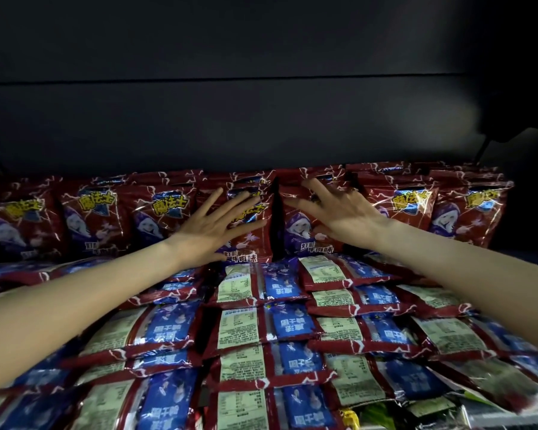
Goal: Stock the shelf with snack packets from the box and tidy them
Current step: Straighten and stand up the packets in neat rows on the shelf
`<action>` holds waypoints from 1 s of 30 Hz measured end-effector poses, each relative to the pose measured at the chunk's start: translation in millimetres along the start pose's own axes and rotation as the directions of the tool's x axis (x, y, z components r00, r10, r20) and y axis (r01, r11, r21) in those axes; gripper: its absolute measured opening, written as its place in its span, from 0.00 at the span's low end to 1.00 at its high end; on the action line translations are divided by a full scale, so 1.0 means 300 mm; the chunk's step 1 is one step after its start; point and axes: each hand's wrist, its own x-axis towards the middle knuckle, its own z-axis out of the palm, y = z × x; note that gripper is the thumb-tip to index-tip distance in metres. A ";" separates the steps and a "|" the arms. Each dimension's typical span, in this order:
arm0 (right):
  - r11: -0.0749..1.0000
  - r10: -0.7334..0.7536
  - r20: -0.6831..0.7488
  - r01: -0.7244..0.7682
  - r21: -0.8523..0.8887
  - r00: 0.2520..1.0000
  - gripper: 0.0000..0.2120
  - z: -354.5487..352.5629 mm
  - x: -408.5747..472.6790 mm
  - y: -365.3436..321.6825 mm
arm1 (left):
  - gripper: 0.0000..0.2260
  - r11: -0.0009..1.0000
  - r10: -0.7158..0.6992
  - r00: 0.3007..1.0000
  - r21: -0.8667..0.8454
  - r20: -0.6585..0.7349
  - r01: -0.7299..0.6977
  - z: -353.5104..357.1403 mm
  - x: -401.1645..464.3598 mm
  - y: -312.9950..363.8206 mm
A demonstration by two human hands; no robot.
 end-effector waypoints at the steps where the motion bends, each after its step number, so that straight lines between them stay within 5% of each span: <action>1: 1.000 -0.019 -0.019 0.019 -0.004 1.000 0.42 0.005 0.000 0.001 | 0.53 1.000 0.002 1.000 0.003 -0.003 -0.002 0.003 -0.009 -0.007; 11: 0.993 0.078 0.171 -0.092 0.074 0.982 0.38 0.015 0.037 0.021 | 0.54 0.998 -0.060 0.997 -0.024 0.042 0.061 -0.005 0.024 -0.032; 22: 0.998 -0.032 0.054 0.035 -0.051 0.998 0.47 0.061 -0.018 0.002 | 0.52 0.992 -0.037 0.998 -0.114 0.054 0.043 -0.007 0.060 -0.012; 30: 0.996 0.083 0.094 -0.087 0.036 0.992 0.45 0.040 0.008 0.021 | 0.52 0.996 -0.063 0.993 -0.050 0.104 0.068 -0.034 0.038 -0.013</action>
